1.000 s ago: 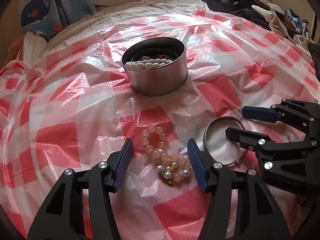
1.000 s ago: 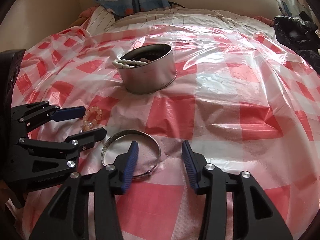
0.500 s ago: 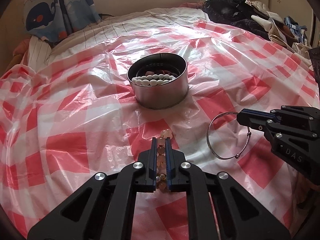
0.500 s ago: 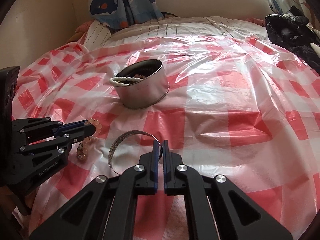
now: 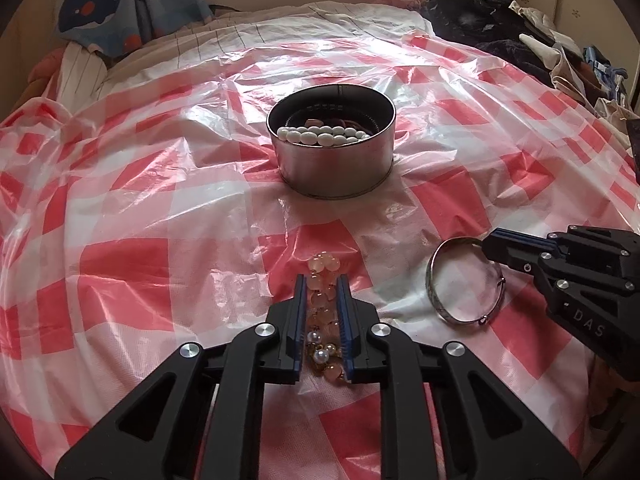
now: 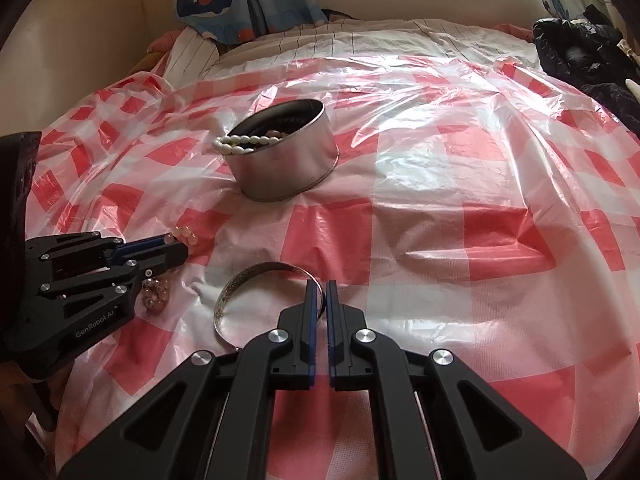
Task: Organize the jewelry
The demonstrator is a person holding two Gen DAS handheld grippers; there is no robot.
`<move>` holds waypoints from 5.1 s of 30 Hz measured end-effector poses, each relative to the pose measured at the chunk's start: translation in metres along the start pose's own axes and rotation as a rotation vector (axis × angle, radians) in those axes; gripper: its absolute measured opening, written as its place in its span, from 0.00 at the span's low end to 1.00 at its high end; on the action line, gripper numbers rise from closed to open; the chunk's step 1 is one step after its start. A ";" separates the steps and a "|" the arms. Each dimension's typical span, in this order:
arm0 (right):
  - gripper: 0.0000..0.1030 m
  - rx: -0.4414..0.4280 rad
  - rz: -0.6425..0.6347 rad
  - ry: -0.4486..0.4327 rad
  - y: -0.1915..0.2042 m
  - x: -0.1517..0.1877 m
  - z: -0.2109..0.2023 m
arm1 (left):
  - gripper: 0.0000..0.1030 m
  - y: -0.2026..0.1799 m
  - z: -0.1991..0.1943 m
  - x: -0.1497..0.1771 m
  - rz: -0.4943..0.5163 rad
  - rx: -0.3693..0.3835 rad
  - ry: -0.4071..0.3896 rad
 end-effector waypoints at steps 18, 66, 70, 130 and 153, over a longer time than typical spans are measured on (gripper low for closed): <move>0.04 -0.040 0.017 -0.033 0.000 -0.001 -0.007 | 0.07 0.008 -0.013 -0.008 -0.069 0.073 -0.059; 0.04 -0.140 0.068 -0.145 0.001 -0.014 -0.032 | 0.07 0.009 -0.039 -0.048 -0.068 0.067 -0.164; 0.04 -0.144 0.075 -0.153 0.000 -0.015 -0.034 | 0.07 0.007 -0.043 -0.060 -0.060 0.067 -0.183; 0.29 -0.063 0.062 -0.115 -0.007 -0.027 -0.025 | 0.46 0.046 0.027 -0.077 -0.124 -0.086 -0.040; 0.41 -0.054 0.069 -0.094 -0.002 0.000 -0.017 | 0.64 0.022 -0.021 -0.057 -0.083 -0.168 -0.087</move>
Point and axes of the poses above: each gripper's, at about its wrist camera, not at the fingertips, and z roughly the way its jaws point, y to its left, x to its underside, the point moved 5 cm from there along z, roughly the way its jaws point, and after that the axes turned 1 degree about -z, right-handed, at the moved point
